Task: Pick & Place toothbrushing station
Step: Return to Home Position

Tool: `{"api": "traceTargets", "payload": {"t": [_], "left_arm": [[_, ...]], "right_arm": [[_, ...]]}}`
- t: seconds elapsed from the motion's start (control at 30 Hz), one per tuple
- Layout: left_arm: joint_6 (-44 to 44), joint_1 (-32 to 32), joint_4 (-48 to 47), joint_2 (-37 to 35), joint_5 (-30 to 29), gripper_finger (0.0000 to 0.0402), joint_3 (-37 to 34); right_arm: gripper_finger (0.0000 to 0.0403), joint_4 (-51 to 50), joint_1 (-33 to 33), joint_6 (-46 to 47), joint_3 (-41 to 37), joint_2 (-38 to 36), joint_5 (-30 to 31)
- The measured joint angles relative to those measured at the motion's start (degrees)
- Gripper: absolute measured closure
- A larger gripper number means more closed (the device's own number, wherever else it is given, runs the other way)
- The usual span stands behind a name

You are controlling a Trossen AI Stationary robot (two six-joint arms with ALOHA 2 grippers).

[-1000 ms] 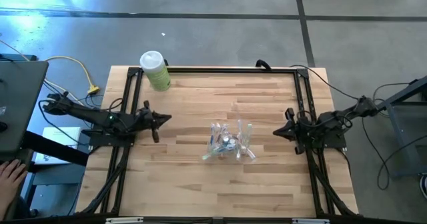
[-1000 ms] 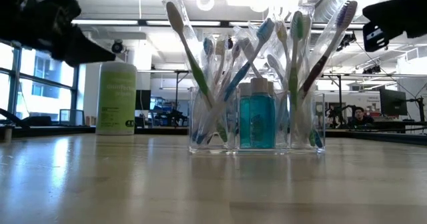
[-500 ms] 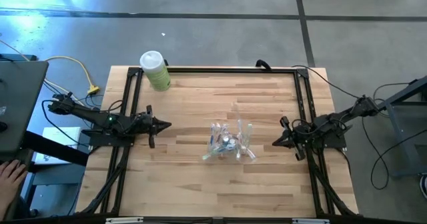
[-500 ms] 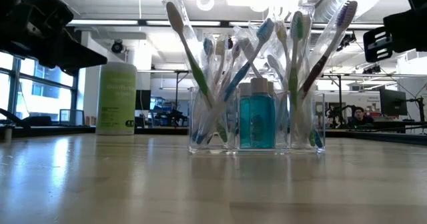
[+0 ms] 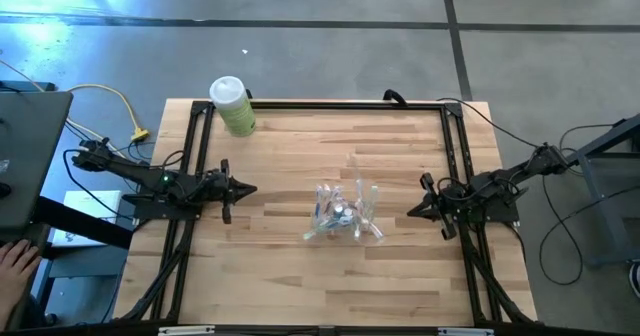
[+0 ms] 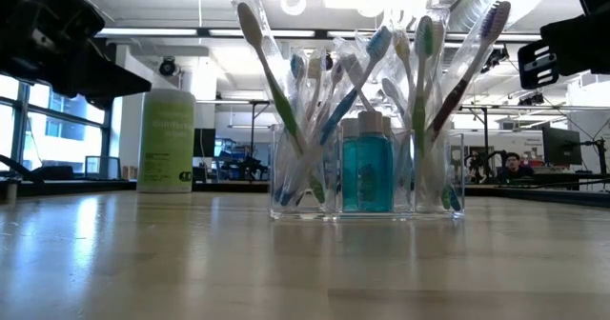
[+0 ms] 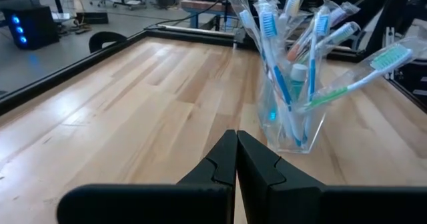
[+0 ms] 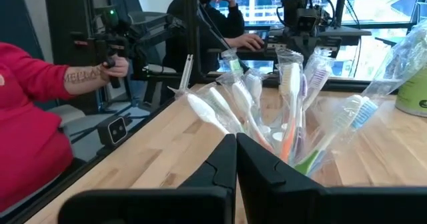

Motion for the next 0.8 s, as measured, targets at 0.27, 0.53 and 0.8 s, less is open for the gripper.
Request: {"api": "traceTargets", "payload": {"t": [0.27, 0.53, 0.8], "left_arm": [[0.57, 0.00, 0.04, 0.00, -0.02, 0.0399, -0.05], [0.57, 0.00, 0.09, 0.00, -0.04, 0.0399, -0.06], [0.59, 0.00, 0.10, 0.00, -0.05, 0.0399, -0.07]], "right_arm": [[0.0401, -0.11, 0.00, 0.02, -0.02, 0.02, 0.00], [0.0401, -0.17, 0.00, 0.04, -0.04, 0.02, 0.04], [0.0401, -0.24, 0.00, 0.07, -0.10, 0.02, 0.08]]}}
